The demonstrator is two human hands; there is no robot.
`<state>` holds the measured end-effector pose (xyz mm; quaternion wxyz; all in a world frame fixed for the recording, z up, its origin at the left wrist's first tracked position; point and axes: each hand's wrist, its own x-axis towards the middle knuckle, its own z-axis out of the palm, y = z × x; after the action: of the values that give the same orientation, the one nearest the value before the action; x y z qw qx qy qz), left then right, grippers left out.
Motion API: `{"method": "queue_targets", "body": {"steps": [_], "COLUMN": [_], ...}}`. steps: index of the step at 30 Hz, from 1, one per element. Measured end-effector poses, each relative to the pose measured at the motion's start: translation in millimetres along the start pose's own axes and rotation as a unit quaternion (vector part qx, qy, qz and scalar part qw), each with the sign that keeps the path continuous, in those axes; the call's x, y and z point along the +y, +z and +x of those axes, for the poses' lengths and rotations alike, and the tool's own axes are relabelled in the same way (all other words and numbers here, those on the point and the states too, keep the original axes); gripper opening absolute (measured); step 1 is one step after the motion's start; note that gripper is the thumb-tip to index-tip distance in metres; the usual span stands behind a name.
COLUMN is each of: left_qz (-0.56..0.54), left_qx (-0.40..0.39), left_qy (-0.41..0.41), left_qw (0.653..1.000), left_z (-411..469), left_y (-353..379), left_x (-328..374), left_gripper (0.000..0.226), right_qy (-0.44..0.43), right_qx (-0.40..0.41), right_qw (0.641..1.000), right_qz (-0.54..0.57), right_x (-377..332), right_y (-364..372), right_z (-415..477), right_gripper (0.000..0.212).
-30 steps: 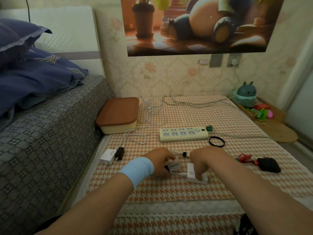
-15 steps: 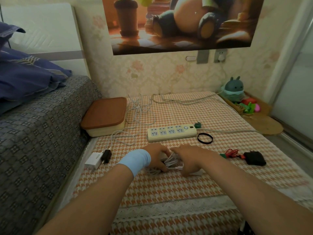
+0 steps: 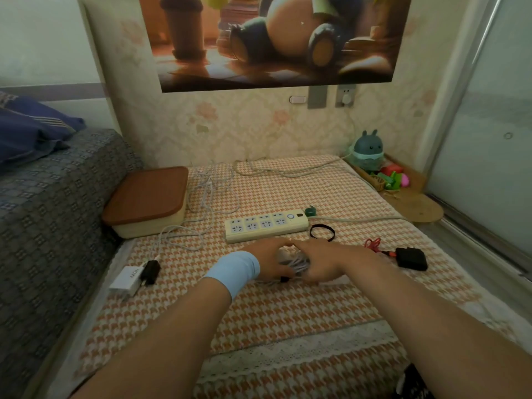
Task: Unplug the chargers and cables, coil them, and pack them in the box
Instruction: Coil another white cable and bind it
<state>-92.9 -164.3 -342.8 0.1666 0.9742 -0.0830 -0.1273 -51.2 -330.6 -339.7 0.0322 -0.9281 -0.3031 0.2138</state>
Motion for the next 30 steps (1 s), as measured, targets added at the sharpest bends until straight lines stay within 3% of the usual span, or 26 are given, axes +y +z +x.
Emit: {"method": "queue_targets", "body": {"steps": [4,9,14,16,18,25,28,30], "left_qz": [-0.049,-0.011,0.047,0.030,0.023,0.127,0.008,-0.091], "left_qx": [0.095,0.149,0.113,0.073,0.035,0.062,0.067,0.055], "left_qy": [-0.020,-0.167,-0.344,-0.372,-0.356,-0.279,-0.223,-0.181], "left_qw": [0.994,0.975,0.931,0.925,0.934,0.950,0.973,0.978], "left_z": [-22.9,-57.7,-91.8,-104.3,-113.8,-120.5,-122.1,-124.4], "left_y": [-11.1,-28.4,-42.5,-39.4,-33.7,-29.6,-34.5,-41.8], "left_x": [-28.4,-101.4,-177.9,-191.6,-197.9,-205.2,-196.5,-192.7], "left_gripper": [0.055,0.055,0.074,0.074,0.064,0.039,0.034,0.032], "right_qy": [-0.035,-0.087,-0.123,-0.131,-0.134,-0.131,-0.128,-0.120], "right_qx": [0.073,0.090,0.058,0.049,0.034,0.038,0.068,0.095], "right_qw": [0.996,0.989,0.986,0.986,0.986,0.981,0.978,0.981], "right_qz": [0.047,0.080,0.096,0.087,0.088,0.137,0.153,0.118], "right_x": [-30.2,-90.4,-153.6,-176.8,-197.4,-232.6,-224.5,-214.1], "right_y": [-10.2,-12.8,-2.3,4.6,12.8,33.2,32.5,33.3], "right_z": [7.9,28.4,59.5,73.3,86.1,115.8,123.3,126.1], "right_gripper": [0.084,0.067,0.058,0.059,0.063,0.081,0.086,0.074]}}
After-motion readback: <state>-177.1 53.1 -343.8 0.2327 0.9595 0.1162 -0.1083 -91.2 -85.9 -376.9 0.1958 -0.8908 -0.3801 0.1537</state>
